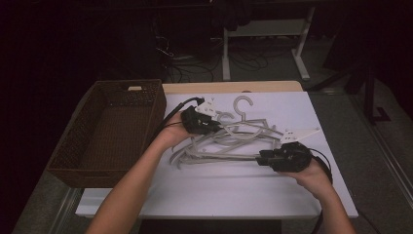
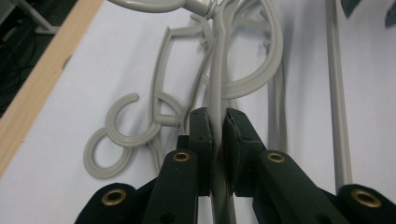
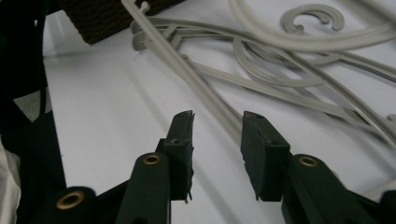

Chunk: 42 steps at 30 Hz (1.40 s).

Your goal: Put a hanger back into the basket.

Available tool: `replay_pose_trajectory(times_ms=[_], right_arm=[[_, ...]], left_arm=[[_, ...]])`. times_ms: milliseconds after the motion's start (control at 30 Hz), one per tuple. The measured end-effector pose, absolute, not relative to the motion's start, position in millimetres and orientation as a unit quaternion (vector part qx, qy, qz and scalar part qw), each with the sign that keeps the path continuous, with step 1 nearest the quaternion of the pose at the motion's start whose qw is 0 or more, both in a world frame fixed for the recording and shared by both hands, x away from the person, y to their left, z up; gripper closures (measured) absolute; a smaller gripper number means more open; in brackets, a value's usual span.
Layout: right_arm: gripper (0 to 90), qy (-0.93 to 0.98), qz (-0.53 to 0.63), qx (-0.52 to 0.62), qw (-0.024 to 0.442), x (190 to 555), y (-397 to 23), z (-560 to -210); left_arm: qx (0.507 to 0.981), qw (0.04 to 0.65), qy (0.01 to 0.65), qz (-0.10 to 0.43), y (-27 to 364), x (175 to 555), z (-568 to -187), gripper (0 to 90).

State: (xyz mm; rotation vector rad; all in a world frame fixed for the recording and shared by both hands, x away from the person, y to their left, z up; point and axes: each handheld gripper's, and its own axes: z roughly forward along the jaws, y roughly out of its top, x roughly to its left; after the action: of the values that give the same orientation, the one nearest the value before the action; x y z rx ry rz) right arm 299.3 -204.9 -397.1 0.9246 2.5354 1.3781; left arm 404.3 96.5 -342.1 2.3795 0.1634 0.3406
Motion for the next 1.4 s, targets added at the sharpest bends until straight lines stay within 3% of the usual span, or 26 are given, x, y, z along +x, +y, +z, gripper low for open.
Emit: replay_pose_trajectory(times_ms=[267,567,933,1400], right_arm=[[54.1,0.839,0.446,0.306,0.062,300,-205,-400],[33.3,0.826,0.435,0.348,0.088,296,-211,-415],[14.3,0.809,0.413,0.397,0.128,286,-213,-433],[0.8,0.793,0.418,0.417,0.147,291,-215,-437]], left_arm=[[0.913,0.362,0.106,0.157,108,403,-310,82.0],[0.9,0.366,0.149,0.186,135,394,-270,82.0],[0.877,0.376,0.195,0.228,199,385,-240,82.0],[0.847,0.375,0.261,0.272,287,369,-233,82.0]])
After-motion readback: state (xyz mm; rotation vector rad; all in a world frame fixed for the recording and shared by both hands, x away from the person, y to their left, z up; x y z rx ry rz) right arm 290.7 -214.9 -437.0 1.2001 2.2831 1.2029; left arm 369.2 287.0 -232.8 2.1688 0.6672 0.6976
